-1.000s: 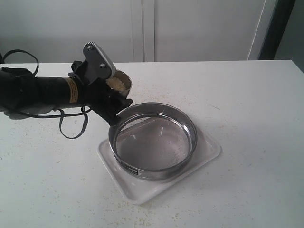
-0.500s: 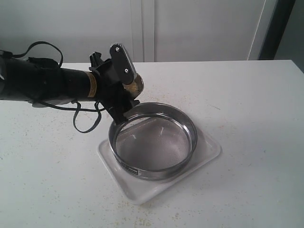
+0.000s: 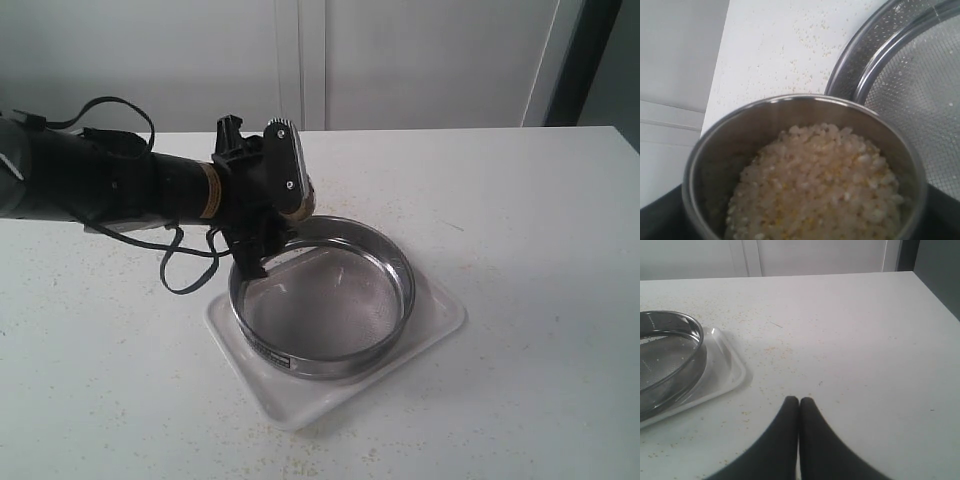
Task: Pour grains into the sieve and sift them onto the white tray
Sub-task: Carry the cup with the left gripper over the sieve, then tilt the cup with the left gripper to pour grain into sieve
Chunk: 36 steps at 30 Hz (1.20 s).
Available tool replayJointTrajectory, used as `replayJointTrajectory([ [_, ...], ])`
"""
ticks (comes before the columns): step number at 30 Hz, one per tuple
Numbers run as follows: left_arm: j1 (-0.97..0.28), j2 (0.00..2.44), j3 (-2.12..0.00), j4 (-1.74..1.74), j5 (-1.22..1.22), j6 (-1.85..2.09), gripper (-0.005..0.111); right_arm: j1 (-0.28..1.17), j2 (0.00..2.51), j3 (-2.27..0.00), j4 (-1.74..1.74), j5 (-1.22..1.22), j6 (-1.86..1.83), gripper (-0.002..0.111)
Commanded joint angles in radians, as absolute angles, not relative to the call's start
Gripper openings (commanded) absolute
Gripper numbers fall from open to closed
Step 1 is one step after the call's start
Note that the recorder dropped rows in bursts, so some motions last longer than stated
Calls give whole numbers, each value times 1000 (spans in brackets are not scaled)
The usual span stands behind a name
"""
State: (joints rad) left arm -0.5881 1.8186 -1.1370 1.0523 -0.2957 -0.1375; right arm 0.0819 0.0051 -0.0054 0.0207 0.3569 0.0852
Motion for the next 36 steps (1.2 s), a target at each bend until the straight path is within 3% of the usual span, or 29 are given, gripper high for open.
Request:
replayJointTrajectory([
  [1,-593,1809,-1147,1066,-284,-126,0,79,0,0,22,343,85,0],
  [36,-631,1840,-1147,1242,-212,-70,0,79,0,0,22,343,85,0],
])
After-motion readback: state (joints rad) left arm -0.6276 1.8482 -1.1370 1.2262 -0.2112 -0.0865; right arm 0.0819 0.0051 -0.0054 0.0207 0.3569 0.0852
